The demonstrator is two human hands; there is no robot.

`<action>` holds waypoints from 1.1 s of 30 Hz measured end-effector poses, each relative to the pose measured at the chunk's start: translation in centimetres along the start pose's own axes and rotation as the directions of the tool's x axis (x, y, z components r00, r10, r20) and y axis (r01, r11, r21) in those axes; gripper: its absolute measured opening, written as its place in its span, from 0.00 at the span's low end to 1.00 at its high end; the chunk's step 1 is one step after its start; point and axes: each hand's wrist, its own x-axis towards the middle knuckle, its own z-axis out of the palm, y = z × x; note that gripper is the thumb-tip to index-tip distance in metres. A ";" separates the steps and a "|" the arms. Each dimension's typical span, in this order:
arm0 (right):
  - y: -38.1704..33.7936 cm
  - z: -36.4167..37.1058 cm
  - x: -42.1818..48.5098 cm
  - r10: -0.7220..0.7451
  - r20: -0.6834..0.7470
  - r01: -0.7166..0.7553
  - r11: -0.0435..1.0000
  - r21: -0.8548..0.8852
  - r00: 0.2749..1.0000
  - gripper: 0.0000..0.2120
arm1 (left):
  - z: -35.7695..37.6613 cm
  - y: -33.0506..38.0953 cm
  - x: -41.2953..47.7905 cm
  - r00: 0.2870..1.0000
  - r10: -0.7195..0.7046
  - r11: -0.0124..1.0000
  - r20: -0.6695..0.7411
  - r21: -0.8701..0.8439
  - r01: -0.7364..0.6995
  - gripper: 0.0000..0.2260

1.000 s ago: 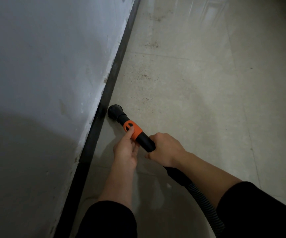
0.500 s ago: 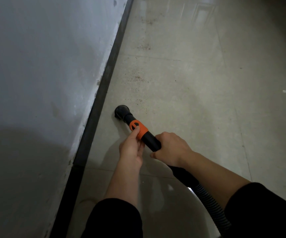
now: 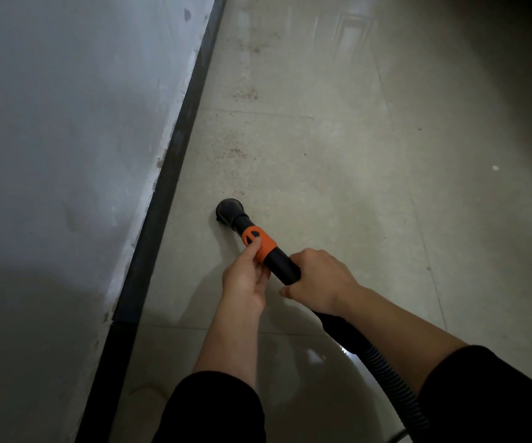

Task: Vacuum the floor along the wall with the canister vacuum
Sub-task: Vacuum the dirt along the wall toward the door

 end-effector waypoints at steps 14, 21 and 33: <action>2.4 -0.7 -0.8 0.076 -0.036 -0.075 0.997 0.031 0.996 0.08 | 2.2 -1.8 0.2 0.999 -0.018 0.999 0.046 0.033 0.017 0.10; 4.3 -1.1 -1.4 0.127 -0.048 -0.124 0.989 0.076 0.991 0.07 | 3.8 -3.0 0.0 0.996 -0.034 0.997 0.079 0.068 0.029 0.10; 6.9 -2.1 -2.6 0.216 -0.053 -0.208 0.970 0.128 0.975 0.08 | 6.4 -5.1 -0.2 0.988 -0.081 0.991 0.129 0.120 0.066 0.06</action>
